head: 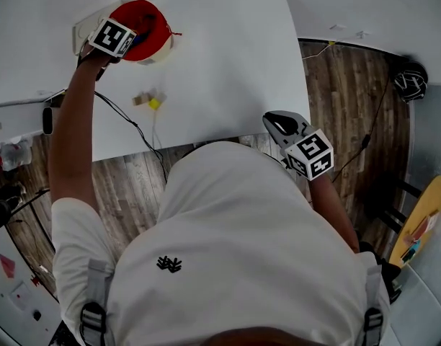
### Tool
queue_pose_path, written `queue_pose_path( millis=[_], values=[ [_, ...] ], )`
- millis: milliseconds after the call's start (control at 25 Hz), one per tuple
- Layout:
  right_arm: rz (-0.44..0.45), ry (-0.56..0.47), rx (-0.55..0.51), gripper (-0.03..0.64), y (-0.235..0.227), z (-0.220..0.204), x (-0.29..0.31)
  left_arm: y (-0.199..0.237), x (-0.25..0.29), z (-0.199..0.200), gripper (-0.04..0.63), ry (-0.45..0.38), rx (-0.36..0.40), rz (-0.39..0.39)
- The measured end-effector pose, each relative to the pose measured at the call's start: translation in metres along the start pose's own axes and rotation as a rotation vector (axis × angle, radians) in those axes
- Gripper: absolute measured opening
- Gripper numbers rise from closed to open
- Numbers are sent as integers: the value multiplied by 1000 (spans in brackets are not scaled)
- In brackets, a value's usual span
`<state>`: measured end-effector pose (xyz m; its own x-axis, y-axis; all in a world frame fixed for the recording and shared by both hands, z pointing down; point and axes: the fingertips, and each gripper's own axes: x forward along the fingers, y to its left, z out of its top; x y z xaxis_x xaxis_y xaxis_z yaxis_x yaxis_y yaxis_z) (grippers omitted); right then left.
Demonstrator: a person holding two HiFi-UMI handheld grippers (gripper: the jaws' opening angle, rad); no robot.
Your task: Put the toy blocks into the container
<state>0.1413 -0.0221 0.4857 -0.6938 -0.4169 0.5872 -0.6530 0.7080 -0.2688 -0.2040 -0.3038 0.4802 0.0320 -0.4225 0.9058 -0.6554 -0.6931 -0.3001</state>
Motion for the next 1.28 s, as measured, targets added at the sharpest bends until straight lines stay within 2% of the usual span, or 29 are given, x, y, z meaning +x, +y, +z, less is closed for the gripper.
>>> queue_pose_path(
  millis=[320,520,680,840,960,1120,1280],
  values=[
    [112,-21,-77,25,-7,11,12,-37,-56,-11,141,-195,-212,16],
    [166,-29,-126,25,-12,12,10,-85,-80,-19,92,-291,-301,17],
    [203,-26,-150,23,-17,5,9,-130,-92,-20,12,-350,-346,31],
    [240,-6,-158,23,-20,-3,7,-178,-98,-23,6,-417,-418,29],
    [263,3,-169,23,-22,-8,5,-214,-98,-29,6,-467,-501,16],
    [277,11,-174,23,-26,-16,4,-264,-83,-49,6,-477,-610,5],
    [285,24,-165,23,-26,-26,2,-303,-59,-78,6,-410,-663,5]
  ],
)
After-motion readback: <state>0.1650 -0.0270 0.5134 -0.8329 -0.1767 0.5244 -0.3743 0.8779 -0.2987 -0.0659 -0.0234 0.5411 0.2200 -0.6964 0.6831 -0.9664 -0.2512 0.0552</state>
